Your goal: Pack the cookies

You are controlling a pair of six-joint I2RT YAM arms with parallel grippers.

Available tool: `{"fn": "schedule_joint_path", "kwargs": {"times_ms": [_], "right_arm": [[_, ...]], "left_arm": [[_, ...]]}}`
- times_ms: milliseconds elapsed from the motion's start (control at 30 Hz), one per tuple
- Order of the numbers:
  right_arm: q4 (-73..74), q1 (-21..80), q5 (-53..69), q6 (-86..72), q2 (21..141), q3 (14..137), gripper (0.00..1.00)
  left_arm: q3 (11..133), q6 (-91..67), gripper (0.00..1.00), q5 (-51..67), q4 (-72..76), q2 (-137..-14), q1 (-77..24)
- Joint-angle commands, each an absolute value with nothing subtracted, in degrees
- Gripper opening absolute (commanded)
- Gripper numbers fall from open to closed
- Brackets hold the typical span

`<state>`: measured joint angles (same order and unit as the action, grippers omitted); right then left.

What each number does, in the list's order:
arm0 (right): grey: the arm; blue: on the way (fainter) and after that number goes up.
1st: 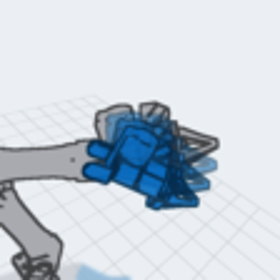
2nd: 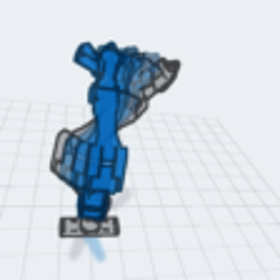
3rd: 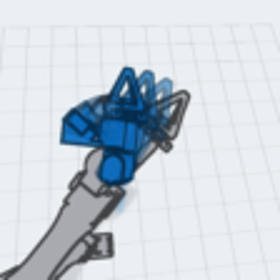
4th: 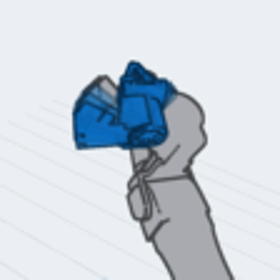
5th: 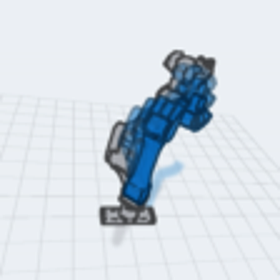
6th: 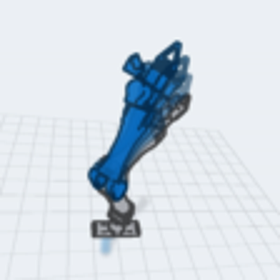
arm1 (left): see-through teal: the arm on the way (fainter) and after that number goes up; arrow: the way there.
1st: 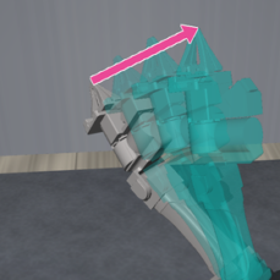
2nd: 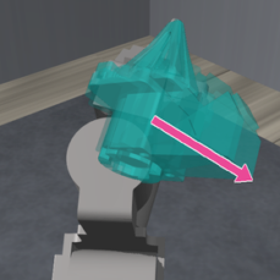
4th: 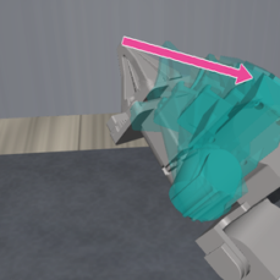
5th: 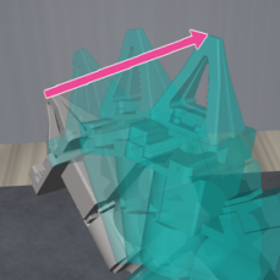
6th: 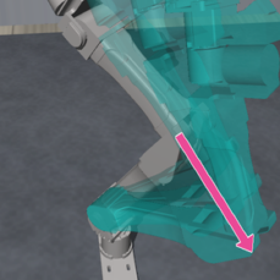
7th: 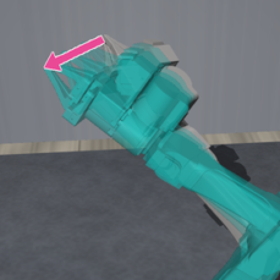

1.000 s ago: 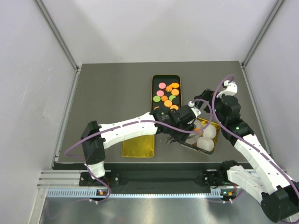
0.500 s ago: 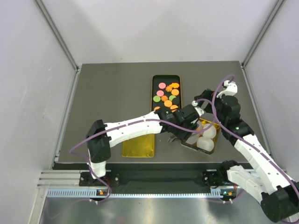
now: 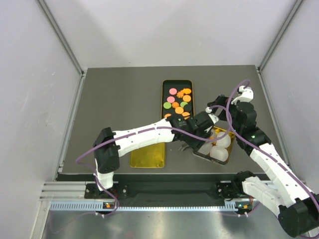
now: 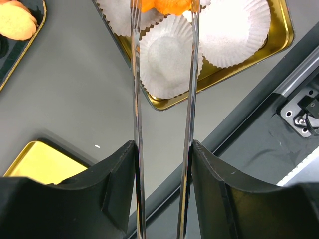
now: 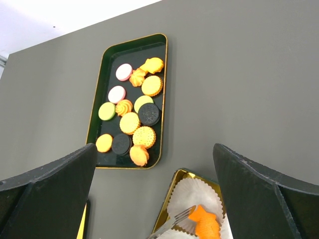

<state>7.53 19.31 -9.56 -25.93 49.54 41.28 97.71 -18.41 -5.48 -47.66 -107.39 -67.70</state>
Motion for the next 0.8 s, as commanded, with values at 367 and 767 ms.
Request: {"fn": "schedule_joint_path", "kwargs": {"times_ms": [367,767], "right_arm": [[6.1,18.8,-9.1,-25.5,48.4,42.5,1.0],[6.1,18.8,-9.1,-25.6,48.3,42.5,1.0]], "left_arm": [[101.7,-17.8,0.52,-9.6,-49.1,-109.4,-67.2],[101.5,-18.5,0.52,-10.9,-49.4,-109.9,-66.2]]}}
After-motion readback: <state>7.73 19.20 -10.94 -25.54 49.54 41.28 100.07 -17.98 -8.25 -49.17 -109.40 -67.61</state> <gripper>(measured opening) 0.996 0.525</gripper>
